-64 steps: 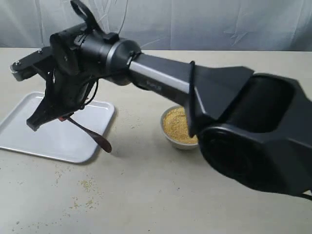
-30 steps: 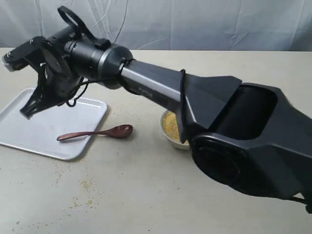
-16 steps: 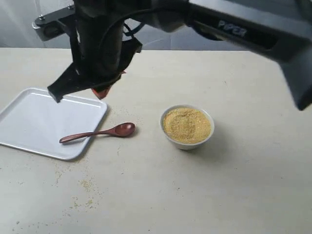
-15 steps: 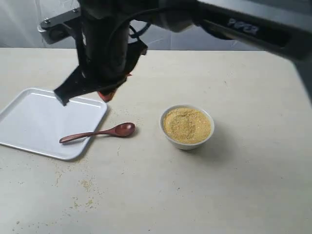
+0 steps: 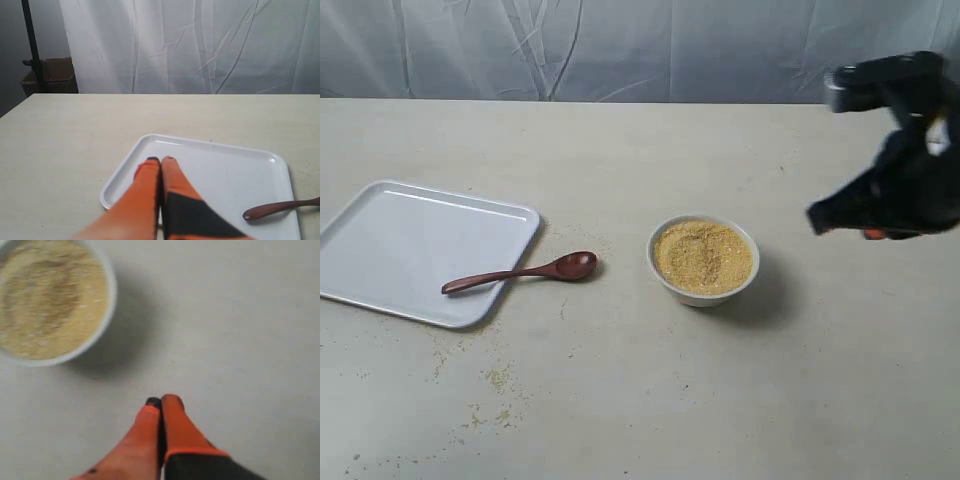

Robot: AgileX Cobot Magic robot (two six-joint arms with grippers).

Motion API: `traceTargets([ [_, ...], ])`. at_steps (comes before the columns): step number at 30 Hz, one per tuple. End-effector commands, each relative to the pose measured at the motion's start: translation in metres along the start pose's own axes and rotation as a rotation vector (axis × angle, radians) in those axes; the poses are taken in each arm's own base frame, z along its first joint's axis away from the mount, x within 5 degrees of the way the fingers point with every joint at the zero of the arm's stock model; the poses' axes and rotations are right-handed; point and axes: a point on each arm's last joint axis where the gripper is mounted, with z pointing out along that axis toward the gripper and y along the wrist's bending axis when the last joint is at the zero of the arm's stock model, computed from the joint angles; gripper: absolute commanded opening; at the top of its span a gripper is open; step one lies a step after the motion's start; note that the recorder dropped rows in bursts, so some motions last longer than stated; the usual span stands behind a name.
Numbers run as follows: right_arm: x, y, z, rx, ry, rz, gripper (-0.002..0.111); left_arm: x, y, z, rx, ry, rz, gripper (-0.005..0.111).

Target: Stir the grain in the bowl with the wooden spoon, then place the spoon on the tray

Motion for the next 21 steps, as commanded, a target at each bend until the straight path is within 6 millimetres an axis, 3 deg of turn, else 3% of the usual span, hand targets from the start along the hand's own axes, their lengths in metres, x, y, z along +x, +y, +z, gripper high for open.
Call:
traceTargets([
  [1,0.047,-0.041,-0.024,0.157,-0.183,0.131,-0.001,0.001,0.0,0.0,0.0,-0.007,-0.004,0.0],
  [4,0.068,-0.047,-0.044,0.202,-0.351,0.237,-0.001,0.001,0.0,0.0,0.0,-0.007,-0.004,0.0],
  [11,0.107,-0.057,-0.081,0.383,-0.539,0.167,-0.001,0.001,0.0,0.0,0.0,-0.007,-0.004,0.0],
  [21,0.126,-0.058,-0.107,0.41,-0.67,0.194,-0.001,0.001,0.0,0.0,0.0,-0.007,-0.004,0.0],
])
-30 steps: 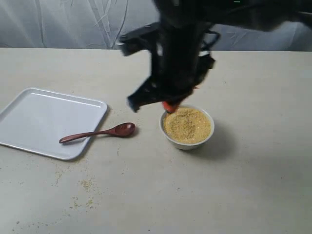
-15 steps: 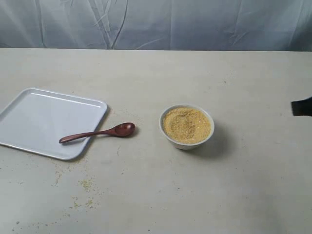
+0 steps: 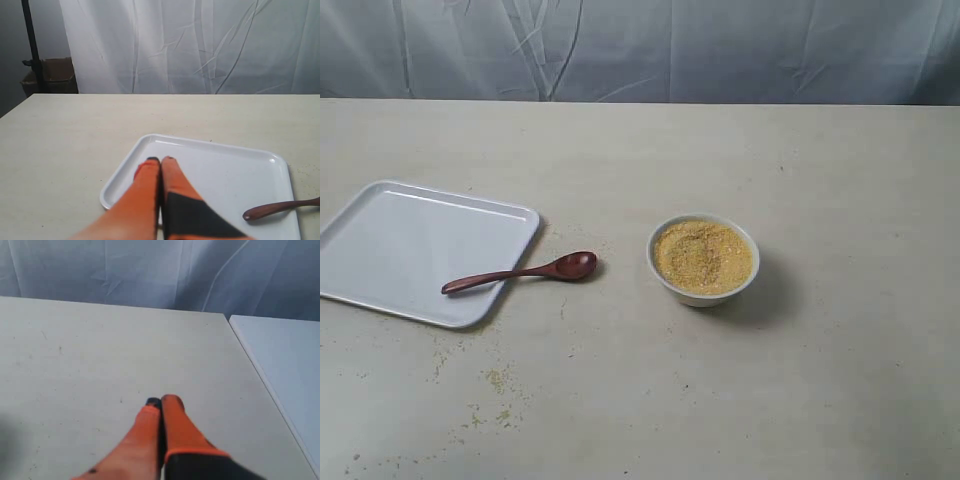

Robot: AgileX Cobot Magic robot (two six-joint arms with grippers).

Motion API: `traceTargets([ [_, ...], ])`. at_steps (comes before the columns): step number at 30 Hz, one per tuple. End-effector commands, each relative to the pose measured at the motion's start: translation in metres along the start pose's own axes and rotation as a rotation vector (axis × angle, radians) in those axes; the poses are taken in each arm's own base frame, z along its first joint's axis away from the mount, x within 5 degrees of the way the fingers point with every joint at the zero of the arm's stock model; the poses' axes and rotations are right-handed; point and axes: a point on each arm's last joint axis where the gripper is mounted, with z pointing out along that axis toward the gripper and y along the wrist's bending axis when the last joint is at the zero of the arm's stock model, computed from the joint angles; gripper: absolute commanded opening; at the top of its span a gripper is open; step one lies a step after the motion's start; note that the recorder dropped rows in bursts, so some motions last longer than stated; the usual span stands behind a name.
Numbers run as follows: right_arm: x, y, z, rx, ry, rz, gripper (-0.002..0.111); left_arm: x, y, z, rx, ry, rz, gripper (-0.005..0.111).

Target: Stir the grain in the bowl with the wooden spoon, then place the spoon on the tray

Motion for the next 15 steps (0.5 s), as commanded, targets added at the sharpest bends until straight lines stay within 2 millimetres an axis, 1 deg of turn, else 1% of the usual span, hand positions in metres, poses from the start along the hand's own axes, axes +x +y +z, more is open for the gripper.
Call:
traceTargets([
  [1,0.001,-0.003,-0.005,0.013,-0.023,0.004,-0.001,0.001,0.0,0.0,0.0,-0.007,-0.004,0.0],
  [4,0.001,-0.003,-0.005,0.013,-0.025,0.005,-0.001,0.001,0.0,0.0,0.0,-0.007,-0.004,0.0],
  [7,0.002,-0.006,-0.015,-0.002,-0.072,0.029,-0.001,0.001,0.0,0.0,0.0,-0.007,-0.004,0.0],
  [15,0.01,-0.024,-0.06,0.004,-0.289,0.129,-0.001,0.001,0.0,0.0,0.0,-0.007,-0.004,0.0],
])
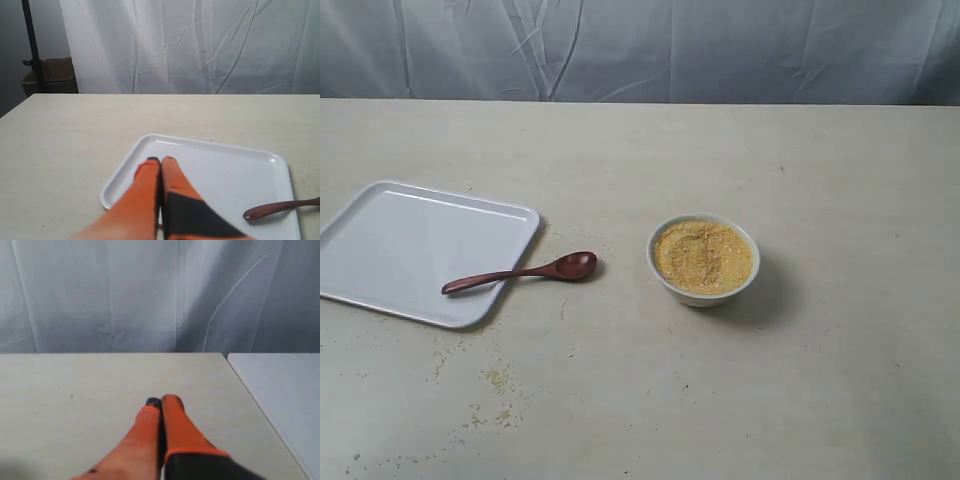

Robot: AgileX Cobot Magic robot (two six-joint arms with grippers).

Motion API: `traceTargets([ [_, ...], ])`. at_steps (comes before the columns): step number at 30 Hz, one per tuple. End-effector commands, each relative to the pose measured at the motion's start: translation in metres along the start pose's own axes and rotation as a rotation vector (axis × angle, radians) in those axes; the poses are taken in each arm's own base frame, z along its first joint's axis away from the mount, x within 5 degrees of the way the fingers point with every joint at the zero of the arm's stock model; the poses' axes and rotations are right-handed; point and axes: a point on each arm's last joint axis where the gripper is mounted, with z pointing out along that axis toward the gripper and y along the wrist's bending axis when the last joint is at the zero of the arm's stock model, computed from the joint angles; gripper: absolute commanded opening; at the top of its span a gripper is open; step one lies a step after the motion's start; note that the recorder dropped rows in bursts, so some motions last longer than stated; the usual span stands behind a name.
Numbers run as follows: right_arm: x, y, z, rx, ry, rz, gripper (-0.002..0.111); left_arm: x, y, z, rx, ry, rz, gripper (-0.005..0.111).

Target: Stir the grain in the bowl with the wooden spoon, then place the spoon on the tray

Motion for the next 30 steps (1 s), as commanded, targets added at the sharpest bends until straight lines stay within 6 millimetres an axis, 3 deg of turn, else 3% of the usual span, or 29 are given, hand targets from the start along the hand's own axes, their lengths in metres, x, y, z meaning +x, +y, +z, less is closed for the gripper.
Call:
traceTargets([
  [1,0.002,-0.01,-0.024,0.0,-0.117,0.05,-0.001,0.001,0.0,0.0,0.0,-0.007,-0.004,0.0],
  [7,0.006,-0.019,-0.046,0.007,-0.223,0.095,-0.001,0.001,0.0,0.0,0.0,-0.007,-0.004,0.0],
  [13,0.008,-0.021,-0.052,0.008,-0.243,0.111,-0.001,0.001,0.0,0.0,-0.001,-0.007,-0.001,0.0],
  [23,0.045,0.007,-0.031,-0.192,-0.138,0.258,-0.001,0.001,0.0,0.0,-0.001,-0.007,-0.001,0.0],
  [30,0.065,0.015,-0.017,-0.193,-0.113,0.015,-0.001,0.001,0.0,0.0,-0.001,-0.007,-0.001,0.0],
])
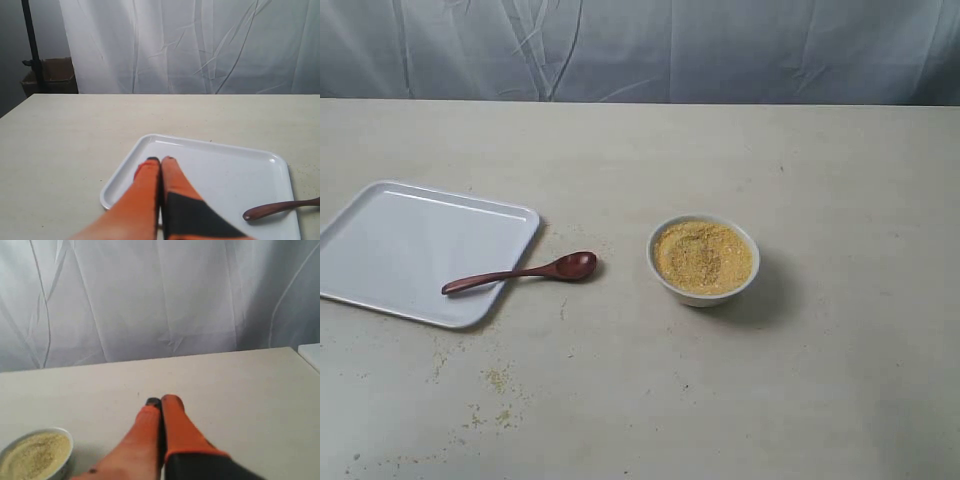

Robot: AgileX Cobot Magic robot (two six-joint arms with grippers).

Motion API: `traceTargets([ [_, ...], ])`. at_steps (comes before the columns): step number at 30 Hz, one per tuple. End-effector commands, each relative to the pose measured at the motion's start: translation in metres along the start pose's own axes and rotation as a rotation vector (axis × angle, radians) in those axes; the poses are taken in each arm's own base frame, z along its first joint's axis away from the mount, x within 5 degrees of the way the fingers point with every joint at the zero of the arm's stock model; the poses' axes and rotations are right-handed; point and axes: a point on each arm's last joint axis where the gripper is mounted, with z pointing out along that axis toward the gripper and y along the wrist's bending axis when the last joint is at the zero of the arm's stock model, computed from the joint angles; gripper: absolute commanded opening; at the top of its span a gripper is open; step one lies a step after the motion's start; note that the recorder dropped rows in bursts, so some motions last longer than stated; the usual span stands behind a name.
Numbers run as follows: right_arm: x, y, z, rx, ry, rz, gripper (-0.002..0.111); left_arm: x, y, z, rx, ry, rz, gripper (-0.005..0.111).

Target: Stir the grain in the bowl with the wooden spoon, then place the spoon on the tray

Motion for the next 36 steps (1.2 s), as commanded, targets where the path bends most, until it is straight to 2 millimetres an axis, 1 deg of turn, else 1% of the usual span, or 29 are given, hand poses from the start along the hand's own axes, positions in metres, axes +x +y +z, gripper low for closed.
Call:
traceTargets([
  [1,0.006,0.002,0.004,-0.017,-0.015,-0.155,-0.001,0.001,0.0,0.0,-0.001,-0.007,-0.001,0.0],
  [4,0.01,0.003,0.006,-0.023,-0.011,-0.174,-0.001,0.001,0.0,0.0,-0.001,-0.007,-0.001,0.0],
  [15,0.037,0.007,0.02,-0.054,0.013,-0.205,-0.001,0.001,0.0,0.0,-0.001,-0.007,-0.001,0.0],
  [20,0.047,0.007,0.023,-0.058,0.044,-0.35,-0.001,0.001,0.0,0.0,-0.001,-0.007,-0.001,0.0],
  [21,0.052,0.007,0.025,-0.06,0.058,-0.373,-0.001,0.001,0.0,0.0,-0.001,-0.007,-0.001,0.0],
  [24,0.064,0.007,0.028,-0.066,0.096,-0.376,-0.001,0.001,0.0,0.0,-0.001,-0.007,-0.001,0.0],
  [25,0.07,0.008,0.03,-0.077,0.117,-0.357,-0.001,0.001,0.0,0.0,-0.001,-0.007,-0.001,0.0],
  [26,0.072,0.008,0.03,-0.082,0.123,-0.346,-0.001,0.001,0.0,0.0,-0.001,-0.007,-0.001,0.0],
  [29,0.081,0.014,0.031,-0.138,0.156,-0.218,-0.001,0.001,0.0,0.0,-0.001,-0.007,-0.001,0.0],
  [31,0.088,0.017,0.033,-0.161,0.156,-0.17,-0.001,0.001,0.0,0.0,-0.001,-0.007,-0.001,0.0],
  [33,0.088,0.019,0.034,-0.178,0.134,-0.124,-0.001,0.001,0.0,0.0,-0.001,-0.007,-0.001,0.0],
  [36,0.088,0.022,0.033,-0.207,0.147,-0.024,-0.001,0.001,0.0,0.0,-0.001,-0.007,-0.001,0.0],
])
